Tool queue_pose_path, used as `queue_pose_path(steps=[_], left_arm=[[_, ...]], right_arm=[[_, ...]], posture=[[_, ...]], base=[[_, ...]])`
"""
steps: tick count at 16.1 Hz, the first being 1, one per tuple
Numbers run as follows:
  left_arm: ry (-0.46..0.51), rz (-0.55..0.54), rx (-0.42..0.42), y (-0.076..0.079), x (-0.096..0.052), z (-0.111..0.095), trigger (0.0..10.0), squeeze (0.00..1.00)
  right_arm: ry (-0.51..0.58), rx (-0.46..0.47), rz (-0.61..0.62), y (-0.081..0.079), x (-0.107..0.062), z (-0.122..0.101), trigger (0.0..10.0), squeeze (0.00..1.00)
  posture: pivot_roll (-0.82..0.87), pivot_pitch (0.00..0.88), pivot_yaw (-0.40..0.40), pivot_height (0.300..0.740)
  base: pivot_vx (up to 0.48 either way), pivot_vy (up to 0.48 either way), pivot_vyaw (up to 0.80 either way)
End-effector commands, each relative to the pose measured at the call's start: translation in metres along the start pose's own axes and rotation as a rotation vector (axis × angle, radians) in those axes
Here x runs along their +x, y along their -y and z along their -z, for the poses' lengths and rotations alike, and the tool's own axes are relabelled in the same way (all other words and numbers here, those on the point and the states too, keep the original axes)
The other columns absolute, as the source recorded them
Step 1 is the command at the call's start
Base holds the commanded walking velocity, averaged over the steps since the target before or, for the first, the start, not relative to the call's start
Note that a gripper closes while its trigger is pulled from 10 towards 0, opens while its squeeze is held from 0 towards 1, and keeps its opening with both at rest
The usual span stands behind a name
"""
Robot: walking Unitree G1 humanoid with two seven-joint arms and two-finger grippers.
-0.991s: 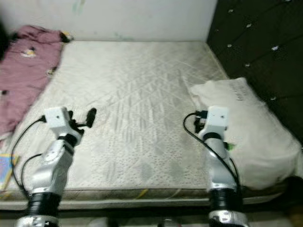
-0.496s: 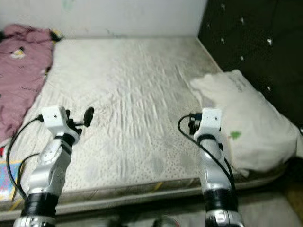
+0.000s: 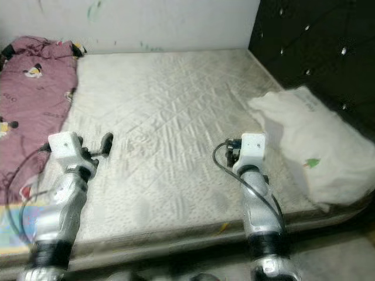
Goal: Clean up the room
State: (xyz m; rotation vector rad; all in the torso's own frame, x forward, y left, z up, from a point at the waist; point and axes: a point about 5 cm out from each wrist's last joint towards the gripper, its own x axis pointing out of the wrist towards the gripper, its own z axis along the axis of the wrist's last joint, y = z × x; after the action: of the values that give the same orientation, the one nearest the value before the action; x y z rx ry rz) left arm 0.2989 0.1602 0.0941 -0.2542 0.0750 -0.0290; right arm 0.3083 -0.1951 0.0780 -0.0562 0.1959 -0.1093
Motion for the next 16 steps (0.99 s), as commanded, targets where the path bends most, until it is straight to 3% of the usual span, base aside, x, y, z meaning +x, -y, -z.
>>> queue_pose_path(steps=[1, 13, 16], left_arm=[[0.003, -0.033, 0.017, -0.009, -0.002, -0.003, 10.0, 0.00], [0.003, -0.021, 0.051, -0.007, -0.001, -0.005, 10.0, 0.00], [-0.005, -0.030, 0.046, -0.007, -0.001, -0.004, 10.0, 0.00]], right_arm=[[0.019, 0.004, -0.018, -0.007, 0.002, -0.006, 10.0, 0.00], [0.043, 0.001, -0.069, -0.016, -0.001, -0.005, 10.0, 0.00], [0.048, 0.000, -0.084, -0.018, 0.000, -0.006, 10.0, 0.00]], posture=[[0.02, 0.000, -0.022, 0.740], [0.01, 0.000, 0.008, 0.740], [0.01, 0.000, 0.003, 0.740]], base=[[0.000, 0.480, 0.00], [0.000, 0.473, 0.00], [0.000, 0.472, 0.80]])
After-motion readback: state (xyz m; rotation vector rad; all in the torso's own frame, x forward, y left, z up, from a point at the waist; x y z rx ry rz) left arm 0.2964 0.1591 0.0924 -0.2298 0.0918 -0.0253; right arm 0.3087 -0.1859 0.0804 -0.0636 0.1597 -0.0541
